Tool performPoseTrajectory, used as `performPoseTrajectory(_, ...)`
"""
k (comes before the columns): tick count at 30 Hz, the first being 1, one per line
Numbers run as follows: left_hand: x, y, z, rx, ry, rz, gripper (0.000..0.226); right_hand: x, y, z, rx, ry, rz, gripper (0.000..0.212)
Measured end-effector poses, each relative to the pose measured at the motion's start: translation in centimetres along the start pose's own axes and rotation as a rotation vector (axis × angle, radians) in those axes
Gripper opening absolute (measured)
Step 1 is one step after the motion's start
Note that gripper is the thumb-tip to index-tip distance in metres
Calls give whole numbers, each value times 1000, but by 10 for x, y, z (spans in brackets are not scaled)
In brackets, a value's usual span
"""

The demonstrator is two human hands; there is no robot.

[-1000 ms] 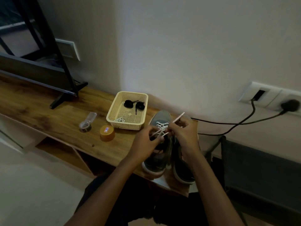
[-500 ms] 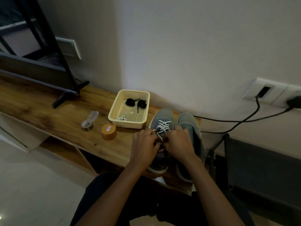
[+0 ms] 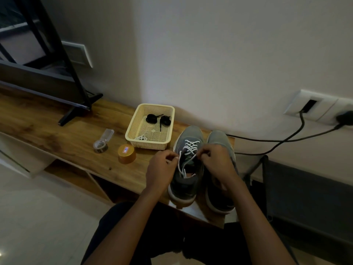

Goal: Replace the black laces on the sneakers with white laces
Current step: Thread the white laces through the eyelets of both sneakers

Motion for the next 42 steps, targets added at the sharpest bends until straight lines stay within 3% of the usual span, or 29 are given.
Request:
performPoseTrajectory(2, 2, 0, 1, -4, -11, -11, 3, 5, 4, -1, 101, -43, -18, 22)
performPoseTrajectory(7, 4, -5, -3, -16, -28, -44, 18, 7, -13, -3, 123, 81, 227, 17)
performPoseTrajectory(10, 1, -9, -7, -21, 12, -24, 25, 3, -16, -4, 126, 66, 273, 7)
performPoseTrajectory(14, -1, -12, -12, -65, 39, -18, 29, -1, -16, -7, 84, 17, 292, 10)
performPoseTrajectory(17, 3, -8, -15, -86, 60, 76, 30, -2, -16, -11, 6, 18, 244, 21)
performPoseTrajectory(21, -2, 13, -32, 82, 69, 184, 23, 4, -10, -15, 5, 33, 22, 27)
performPoseTrajectory(26, -40, 44, -83, 325, 65, -34, 30, 7, -5, -22, 109, 2, -213, 17)
performPoseTrajectory(31, -60, 41, -133, 214, 41, -260, 34, 9, -3, -29, 174, 14, -270, 21)
performPoseTrajectory(37, -60, 33, -162, -65, 221, -720, 34, 22, -3, -41, 233, -61, -303, 21)
performPoseTrajectory(42, -59, 25, -165, 34, 281, -779, 14, 18, -5, -38, 211, -24, -307, 23)
Point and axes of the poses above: each hand's wrist, its own z-axis away from the middle knuckle, its own y-axis out of the back of the hand, x = y × z, the point moved 1 cm from there along -z, towards the middle knuckle, and after that the axes turned 9 degrees about z, right-handed, at the moved point
